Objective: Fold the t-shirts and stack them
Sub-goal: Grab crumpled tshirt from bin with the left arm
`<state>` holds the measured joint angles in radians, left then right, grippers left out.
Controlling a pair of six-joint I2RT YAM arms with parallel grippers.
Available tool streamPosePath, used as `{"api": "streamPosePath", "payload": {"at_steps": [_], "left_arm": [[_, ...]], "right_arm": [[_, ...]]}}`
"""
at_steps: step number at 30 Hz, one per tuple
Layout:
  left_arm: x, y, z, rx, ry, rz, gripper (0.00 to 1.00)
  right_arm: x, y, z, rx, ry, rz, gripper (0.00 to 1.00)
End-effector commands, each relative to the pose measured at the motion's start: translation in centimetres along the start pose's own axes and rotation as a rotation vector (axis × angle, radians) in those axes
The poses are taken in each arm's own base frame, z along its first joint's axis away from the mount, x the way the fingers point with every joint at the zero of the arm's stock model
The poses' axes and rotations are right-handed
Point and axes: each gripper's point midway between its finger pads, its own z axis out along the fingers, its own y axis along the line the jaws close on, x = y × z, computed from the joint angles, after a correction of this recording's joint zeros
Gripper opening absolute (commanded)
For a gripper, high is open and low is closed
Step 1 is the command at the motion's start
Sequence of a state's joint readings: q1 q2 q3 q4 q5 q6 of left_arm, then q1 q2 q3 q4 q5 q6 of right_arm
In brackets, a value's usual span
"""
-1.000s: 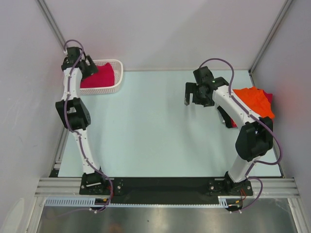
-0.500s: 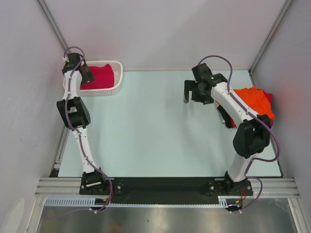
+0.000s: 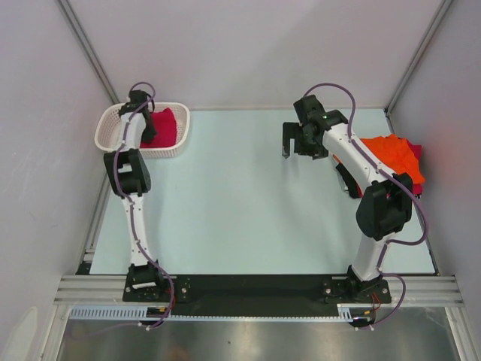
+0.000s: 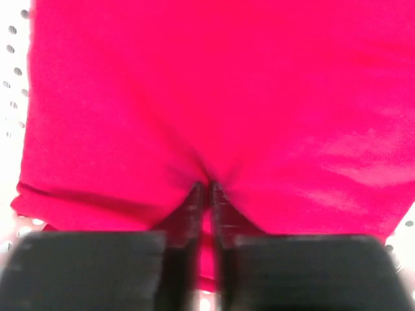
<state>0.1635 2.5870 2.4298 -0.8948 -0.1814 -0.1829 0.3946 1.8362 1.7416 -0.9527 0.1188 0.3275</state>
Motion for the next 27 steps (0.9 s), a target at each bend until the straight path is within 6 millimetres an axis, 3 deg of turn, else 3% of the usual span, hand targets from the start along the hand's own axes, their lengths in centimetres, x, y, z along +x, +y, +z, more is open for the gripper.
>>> {"api": "streamPosePath", "payload": {"at_steps": [1,3,4,5,7,10,11,13,14,19,23,26,27], "left_arm": [[2.4,-0.8,0.2,-0.027,0.077,0.054,0.00],[1.2,-0.5,-0.7,-0.045,0.040,0.019,0.00],[-0.5,-0.4,-2.7,-0.042,-0.014,-0.002,0.00],[-0.5,-0.4,-3.2,-0.034,-0.022,-0.011,0.00],[-3.4,-0.9,-5.5,0.009,-0.142,-0.073,0.00],[-7.0,-1.9,-11.6,0.126,-0.322,-0.177,0.00],[-8.2,-2.1,-14.6,0.181,-0.403,-0.213,0.00],[-9.1,-2.8,-17.5,0.255,-0.476,-0.265,0.00],[-9.9,-3.2,-20.2,0.316,-0.544,-0.278,0.00],[-11.0,-5.2,-25.1,0.459,-0.609,-0.251,0.00],[-10.8,-6.9,-26.5,0.533,-0.600,-0.215,0.00],[-10.7,-10.5,-29.1,0.701,-0.565,-0.143,0.00],[-10.2,-12.6,-30.4,0.750,-0.552,-0.105,0.00]], "right_arm": [[-1.0,0.3,-1.0,-0.002,-0.032,-0.014,1.00],[-1.0,0.4,-1.1,-0.004,-0.033,-0.013,1.00],[-0.8,0.4,-1.0,-0.001,-0.030,-0.017,1.00],[-0.8,0.3,-1.1,0.002,-0.031,-0.014,1.00],[-0.7,0.6,-1.0,-0.002,-0.032,-0.011,1.00],[-0.4,0.9,-1.0,-0.007,-0.035,-0.006,1.00],[-0.2,1.0,-0.9,-0.008,-0.031,-0.002,1.00],[-0.1,1.2,-1.1,-0.007,-0.039,-0.006,1.00],[0.1,1.1,-1.0,-0.005,-0.033,-0.005,1.00],[0.5,0.8,-1.0,0.005,-0.034,-0.001,1.00],[0.7,1.0,-0.8,-0.006,-0.035,0.005,1.00],[0.7,1.1,-0.7,-0.012,-0.037,0.006,1.00],[0.8,1.1,-0.6,-0.012,-0.034,0.004,1.00]]}}
